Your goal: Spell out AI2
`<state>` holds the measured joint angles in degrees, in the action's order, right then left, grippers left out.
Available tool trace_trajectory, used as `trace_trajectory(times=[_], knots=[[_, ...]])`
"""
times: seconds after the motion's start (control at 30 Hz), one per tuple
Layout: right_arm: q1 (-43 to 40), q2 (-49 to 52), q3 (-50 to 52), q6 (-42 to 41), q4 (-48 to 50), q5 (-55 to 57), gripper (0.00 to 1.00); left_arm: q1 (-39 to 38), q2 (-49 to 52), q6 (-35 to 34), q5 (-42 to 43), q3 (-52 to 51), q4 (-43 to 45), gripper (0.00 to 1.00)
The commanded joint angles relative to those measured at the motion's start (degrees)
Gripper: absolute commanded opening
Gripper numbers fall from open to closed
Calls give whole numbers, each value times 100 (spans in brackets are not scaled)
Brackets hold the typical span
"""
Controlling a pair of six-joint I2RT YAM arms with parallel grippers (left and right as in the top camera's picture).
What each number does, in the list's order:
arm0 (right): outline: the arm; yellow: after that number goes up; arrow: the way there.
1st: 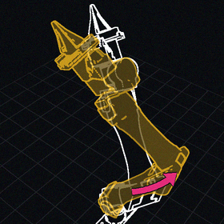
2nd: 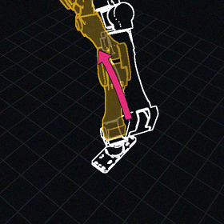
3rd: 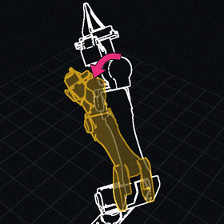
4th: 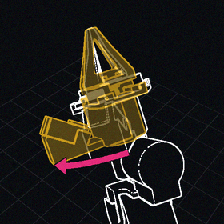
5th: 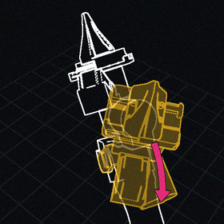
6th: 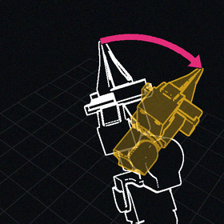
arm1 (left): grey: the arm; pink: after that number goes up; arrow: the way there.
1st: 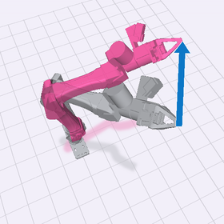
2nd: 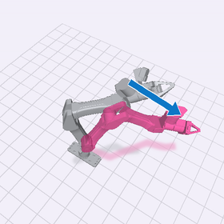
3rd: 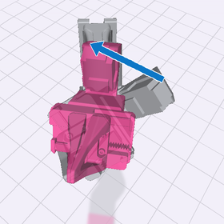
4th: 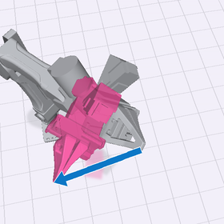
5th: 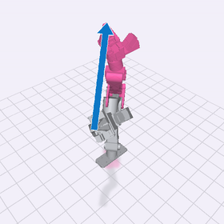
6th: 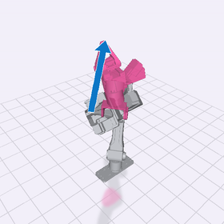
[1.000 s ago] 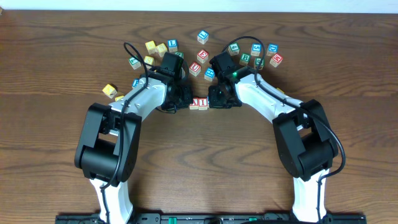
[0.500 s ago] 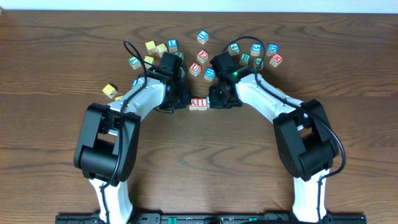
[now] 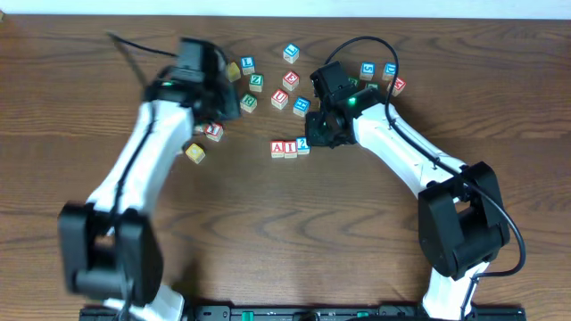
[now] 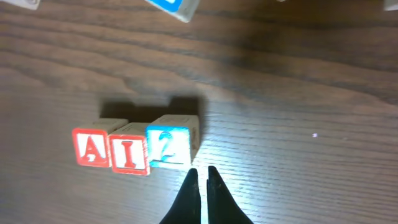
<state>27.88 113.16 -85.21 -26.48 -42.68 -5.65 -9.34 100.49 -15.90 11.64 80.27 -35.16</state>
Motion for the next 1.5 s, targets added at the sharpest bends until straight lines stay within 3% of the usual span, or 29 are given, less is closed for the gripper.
trace_trajectory(times=[0.0, 0.57, 1.47], knots=[[184, -74, 4, 81, 70, -205, 1, 299, -568, 129, -179, 109, -92, 8], [1110, 439, 63, -520, -81, 175, 1, 708, -796, 131, -229, 107, -210, 8], [1093, 796, 63, -522, 367, 483, 1, 708, -791, 131, -229, 107, -214, 8]])
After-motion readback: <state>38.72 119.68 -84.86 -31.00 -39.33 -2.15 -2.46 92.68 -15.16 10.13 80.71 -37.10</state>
